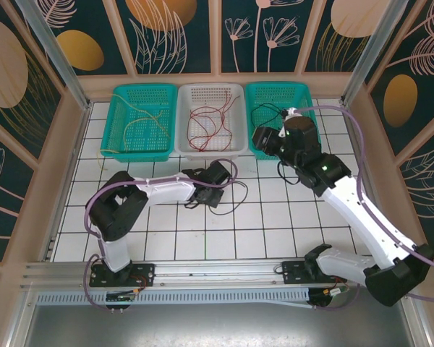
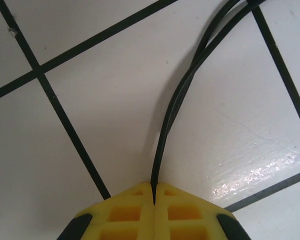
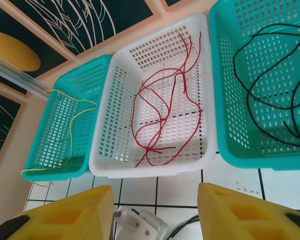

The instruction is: Untangle the cables

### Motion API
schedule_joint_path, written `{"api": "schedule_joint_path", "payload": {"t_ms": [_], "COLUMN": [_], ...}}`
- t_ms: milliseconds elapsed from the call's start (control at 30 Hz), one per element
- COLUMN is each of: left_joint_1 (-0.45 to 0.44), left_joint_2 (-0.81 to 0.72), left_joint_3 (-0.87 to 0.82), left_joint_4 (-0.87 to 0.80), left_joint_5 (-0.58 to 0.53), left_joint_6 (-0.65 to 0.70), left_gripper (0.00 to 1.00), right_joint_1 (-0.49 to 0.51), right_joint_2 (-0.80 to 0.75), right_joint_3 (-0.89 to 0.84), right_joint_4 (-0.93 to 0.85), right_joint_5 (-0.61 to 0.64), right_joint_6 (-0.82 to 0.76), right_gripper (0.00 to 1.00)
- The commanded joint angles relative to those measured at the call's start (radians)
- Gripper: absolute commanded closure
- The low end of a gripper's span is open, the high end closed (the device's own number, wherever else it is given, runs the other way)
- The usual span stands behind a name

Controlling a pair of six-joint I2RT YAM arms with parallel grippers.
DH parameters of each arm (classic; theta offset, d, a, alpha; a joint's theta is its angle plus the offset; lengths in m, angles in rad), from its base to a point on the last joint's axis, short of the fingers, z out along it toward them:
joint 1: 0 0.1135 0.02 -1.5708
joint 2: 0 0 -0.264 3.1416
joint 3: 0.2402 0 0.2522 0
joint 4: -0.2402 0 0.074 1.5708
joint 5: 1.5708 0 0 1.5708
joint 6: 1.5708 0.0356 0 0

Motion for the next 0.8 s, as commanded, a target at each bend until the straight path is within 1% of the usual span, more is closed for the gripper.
{"api": "schedule_joint_path", "payload": {"t_ms": [0,100,200,300,433,500,567,667,767], "left_joint_1": [0.005,0.005,0.005,0.006,0.009,0.018,0.027,0.038,0.072], "left_joint_2": [-0.155,-0.299,-0.428,-0.512,-0.551,-0.55,-0.539,-0.508,-0.488], "left_joint_3": [0.0,0.039,0.089,0.146,0.246,0.305,0.364,0.449,0.501], "left_joint_4": [-0.028,-0.038,-0.024,0.0,-0.002,-0.001,0.0,-0.017,-0.012], "left_joint_5": [-0.05,-0.049,-0.024,0.005,0.002,0.02,0.056,0.114,0.183], "left_joint_6": [0.01,0.032,0.061,0.085,0.086,0.069,0.065,0.089,0.082], "left_gripper": [1.0,1.0,1.0,1.0,1.0,1.0,1.0,1.0,1.0], "right_joint_1": [-0.003,-0.004,-0.004,-0.002,0.026,0.063,0.117,0.187,0.213], "right_joint_2": [-0.039,-0.043,-0.03,-0.02,-0.045,-0.069,-0.082,-0.064,-0.028], "right_joint_3": [-0.037,-0.054,-0.06,-0.063,-0.059,-0.052,-0.033,0.022,0.074], "right_joint_4": [0.015,0.033,0.032,0.048,0.114,0.163,0.191,0.186,0.157], "right_joint_5": [-0.031,-0.112,-0.162,-0.194,-0.266,-0.308,-0.309,-0.297,-0.3], "right_joint_6": [-0.034,-0.08,-0.105,-0.113,-0.127,-0.147,-0.182,-0.239,-0.27], "right_gripper": [0.48,0.38,0.32,0.28,0.25,0.23,0.21,0.19,0.21]}}
